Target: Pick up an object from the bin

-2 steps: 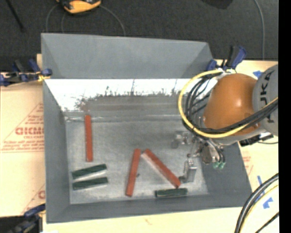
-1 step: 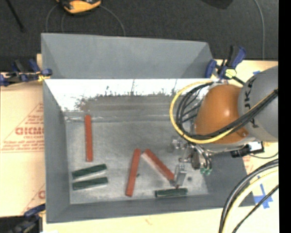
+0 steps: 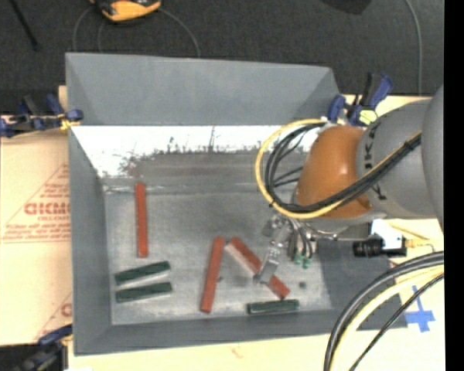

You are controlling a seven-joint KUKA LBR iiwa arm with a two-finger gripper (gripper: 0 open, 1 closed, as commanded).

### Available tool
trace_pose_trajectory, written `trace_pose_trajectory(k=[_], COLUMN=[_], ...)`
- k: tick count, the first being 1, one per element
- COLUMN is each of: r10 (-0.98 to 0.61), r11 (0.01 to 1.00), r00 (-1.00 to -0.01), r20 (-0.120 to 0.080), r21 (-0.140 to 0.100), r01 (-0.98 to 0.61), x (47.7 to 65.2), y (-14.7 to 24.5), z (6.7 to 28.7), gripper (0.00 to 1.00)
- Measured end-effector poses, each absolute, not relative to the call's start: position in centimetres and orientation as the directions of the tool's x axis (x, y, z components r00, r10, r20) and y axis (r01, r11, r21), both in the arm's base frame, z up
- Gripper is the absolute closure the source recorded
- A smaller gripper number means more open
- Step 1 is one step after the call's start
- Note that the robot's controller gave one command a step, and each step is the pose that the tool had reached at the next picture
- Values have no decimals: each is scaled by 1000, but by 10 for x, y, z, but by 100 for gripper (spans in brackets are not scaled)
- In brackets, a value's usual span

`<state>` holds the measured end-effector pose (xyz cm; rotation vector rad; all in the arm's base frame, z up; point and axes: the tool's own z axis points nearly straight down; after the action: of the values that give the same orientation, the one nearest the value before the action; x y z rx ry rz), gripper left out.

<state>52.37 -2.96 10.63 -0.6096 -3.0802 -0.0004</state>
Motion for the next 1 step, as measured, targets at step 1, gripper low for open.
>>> trace_pose_trajectory(k=[1], r10=[404], r11=[915], r00=[-915], r20=[-4], r21=[0], r01=[404], x=[517], y=[-26], z=[108], gripper=[0])
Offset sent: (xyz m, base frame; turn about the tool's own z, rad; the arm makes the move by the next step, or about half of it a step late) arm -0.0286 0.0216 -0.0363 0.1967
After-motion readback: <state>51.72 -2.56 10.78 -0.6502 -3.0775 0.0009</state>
